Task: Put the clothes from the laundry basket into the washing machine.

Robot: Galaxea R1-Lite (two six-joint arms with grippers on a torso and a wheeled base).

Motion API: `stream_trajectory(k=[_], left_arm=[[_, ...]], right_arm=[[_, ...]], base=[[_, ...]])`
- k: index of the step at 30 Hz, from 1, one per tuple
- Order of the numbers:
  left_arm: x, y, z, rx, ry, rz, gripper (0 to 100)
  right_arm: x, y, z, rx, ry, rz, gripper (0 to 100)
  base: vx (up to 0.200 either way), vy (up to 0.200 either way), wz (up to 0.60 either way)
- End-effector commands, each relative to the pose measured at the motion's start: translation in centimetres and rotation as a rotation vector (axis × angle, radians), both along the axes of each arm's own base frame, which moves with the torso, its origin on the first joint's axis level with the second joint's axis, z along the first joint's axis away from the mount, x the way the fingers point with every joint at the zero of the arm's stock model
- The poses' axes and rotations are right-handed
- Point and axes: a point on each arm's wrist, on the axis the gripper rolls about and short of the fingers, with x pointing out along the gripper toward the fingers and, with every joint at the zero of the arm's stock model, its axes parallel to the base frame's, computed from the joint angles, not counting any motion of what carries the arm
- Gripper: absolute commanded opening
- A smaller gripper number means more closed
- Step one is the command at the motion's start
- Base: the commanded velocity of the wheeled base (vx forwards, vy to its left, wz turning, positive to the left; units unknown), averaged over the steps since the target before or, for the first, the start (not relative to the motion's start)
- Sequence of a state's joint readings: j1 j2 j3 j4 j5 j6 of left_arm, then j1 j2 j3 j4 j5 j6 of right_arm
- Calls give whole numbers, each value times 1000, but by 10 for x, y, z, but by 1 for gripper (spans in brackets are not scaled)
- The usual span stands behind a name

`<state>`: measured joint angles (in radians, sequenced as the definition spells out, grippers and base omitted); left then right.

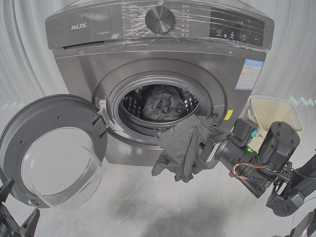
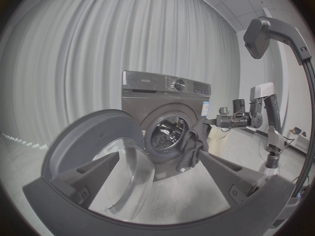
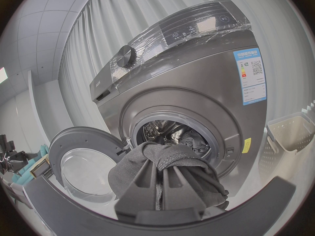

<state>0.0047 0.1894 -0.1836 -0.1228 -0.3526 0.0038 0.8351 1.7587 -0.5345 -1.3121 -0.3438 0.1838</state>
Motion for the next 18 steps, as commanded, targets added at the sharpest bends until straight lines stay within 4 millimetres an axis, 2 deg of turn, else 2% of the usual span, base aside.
stream_trajectory(k=[1,7,18], left_arm=[[57,-3,7,54,206,-154,100],[89,-9,5,95,300,-274,100],[143,-35,-5,126,395,-434,100]], right_arm=[[10,21,-1,33,-23,28,0],[12,26,0,39,-28,37,0],[14,29,-4,31,-21,42,0]], base=[[0,0,0],[0,0,0],[0,0,0]])
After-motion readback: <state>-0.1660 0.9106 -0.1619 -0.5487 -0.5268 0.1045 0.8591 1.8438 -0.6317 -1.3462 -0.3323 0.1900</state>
